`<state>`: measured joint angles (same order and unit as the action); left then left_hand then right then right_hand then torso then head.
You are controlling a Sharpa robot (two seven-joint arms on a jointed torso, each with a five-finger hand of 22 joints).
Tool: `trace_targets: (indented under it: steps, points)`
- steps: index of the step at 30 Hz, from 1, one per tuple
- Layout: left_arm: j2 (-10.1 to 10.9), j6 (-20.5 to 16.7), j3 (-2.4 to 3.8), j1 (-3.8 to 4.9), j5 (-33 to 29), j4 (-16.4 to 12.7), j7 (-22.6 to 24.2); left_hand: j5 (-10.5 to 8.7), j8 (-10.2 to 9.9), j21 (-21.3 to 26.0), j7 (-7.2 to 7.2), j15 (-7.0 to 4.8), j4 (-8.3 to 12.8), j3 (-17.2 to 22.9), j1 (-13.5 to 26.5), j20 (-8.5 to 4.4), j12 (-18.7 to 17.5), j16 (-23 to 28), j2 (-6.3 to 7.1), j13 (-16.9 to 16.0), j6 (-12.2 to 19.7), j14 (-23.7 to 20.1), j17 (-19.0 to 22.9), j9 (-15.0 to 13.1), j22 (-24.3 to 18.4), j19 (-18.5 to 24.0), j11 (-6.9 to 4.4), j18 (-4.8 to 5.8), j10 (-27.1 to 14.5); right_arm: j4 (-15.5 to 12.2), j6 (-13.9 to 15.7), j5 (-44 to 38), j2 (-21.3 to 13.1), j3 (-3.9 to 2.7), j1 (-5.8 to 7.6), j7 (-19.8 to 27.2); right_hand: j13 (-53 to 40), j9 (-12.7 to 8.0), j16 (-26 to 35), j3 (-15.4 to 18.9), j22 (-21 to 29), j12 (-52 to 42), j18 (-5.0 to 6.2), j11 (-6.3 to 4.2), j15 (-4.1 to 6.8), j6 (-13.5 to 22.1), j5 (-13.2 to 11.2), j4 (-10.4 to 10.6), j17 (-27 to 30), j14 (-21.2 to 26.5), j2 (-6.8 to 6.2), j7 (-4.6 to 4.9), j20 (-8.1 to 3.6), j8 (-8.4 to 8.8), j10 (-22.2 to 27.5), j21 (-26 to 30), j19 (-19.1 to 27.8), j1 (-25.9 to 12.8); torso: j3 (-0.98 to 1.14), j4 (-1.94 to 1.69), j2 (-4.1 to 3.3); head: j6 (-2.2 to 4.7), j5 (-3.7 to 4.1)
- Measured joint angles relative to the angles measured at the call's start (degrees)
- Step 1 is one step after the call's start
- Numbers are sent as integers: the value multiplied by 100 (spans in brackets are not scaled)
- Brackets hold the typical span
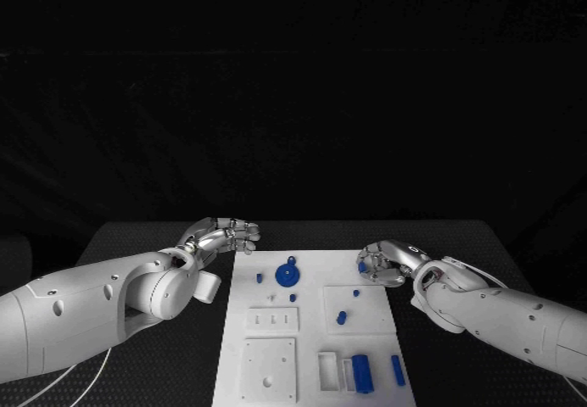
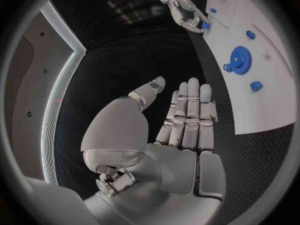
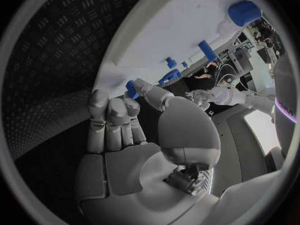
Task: Assemble the parts on the task board
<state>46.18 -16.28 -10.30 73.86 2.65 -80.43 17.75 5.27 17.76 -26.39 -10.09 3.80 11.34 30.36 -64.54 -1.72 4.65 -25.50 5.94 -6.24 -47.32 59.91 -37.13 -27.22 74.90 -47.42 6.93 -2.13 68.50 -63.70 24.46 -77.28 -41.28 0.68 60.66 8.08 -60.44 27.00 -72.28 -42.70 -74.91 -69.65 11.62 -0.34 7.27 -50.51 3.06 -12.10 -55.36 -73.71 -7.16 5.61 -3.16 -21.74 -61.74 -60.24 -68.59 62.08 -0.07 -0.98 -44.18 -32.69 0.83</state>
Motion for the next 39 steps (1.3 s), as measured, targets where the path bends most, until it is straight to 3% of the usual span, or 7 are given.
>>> trace_targets:
  steps: [2,5,10,16,19,29,39]
  points:
    - [-3,18,1,0,57,0,-42,0,0,0,13,-1,0,0,28,0,8,0,6,-13,-13,18,-6,-1,0,0,-18,1,18,-126,12,-47,-38,-2,11,-71,0,0,0,-10,0,0,1,0,11,-1,0,-10,0,-11,0,-1,0,0,0,0,0,0,0,1,3,10,-5]
    - [-9,90,3,0,243,0,-203,-62,69,-58,71,-37,-62,-56,148,-9,108,-6,20,-56,-140,102,-52,-32,0,-10,-69,-16,190,-353,9,-167,-62,0,162,-255,2,5,0,-11,0,0,2,-21,12,-18,0,-42,0,-12,0,-18,-1,0,-21,0,-1,0,-1,8,8,36,-9]
    - [-37,232,2,22,645,-6,-626,-200,117,-202,173,-200,-403,-212,629,-176,304,-274,118,-209,-376,382,-226,-55,4,-177,-265,-94,574,-735,-150,-529,-42,-25,496,-695,9,8,0,-40,0,0,4,-41,21,-24,0,-71,1,-21,0,-24,-20,0,-41,0,-21,0,-2,14,32,75,-26]
    - [-150,360,7,131,1002,8,-1202,-222,117,-518,202,-431,-635,-335,886,-361,529,-743,260,-445,-447,616,-530,-49,4,-442,-457,-96,976,-1205,-410,-927,35,-17,685,-1193,15,6,0,-106,0,0,6,-42,32,-40,0,-68,-3,-33,0,-40,-13,0,-42,0,-29,0,-8,26,97,100,-69]
    - [-191,386,7,163,1112,-38,-1457,-223,82,-701,202,-480,-772,-354,966,-432,641,-1006,341,-573,-447,665,-698,-25,4,-513,-500,-94,1053,-1372,-492,-1073,126,-17,745,-1393,15,6,0,-143,0,0,8,-43,32,-40,0,-63,-5,-33,-3,-40,-13,0,-43,-21,-29,-2,-13,32,140,112,-111]
    - [-383,387,7,234,1333,-164,-1973,-222,-47,-1112,225,-623,-1031,-344,1013,-548,956,-1516,387,-927,-383,664,-959,50,3,-561,-541,-80,1136,-1655,-579,-1370,467,-17,765,-1808,20,4,0,-206,0,0,29,-62,44,-71,0,-63,-4,-46,-24,-71,-3,1,-62,-21,-62,-23,-38,36,272,132,-217]
    - [-527,474,3,235,1587,-175,-2328,-222,-49,-1322,245,-676,-1474,-349,1186,-575,1172,-1749,560,-1207,-403,610,-1010,82,2,-528,-581,-50,1067,-1720,-571,-1538,660,-17,764,-2014,20,7,0,-238,0,0,35,-72,48,-75,0,-62,-4,-53,-46,-76,-2,1,-72,-21,-81,-45,-54,-10,338,120,-222]
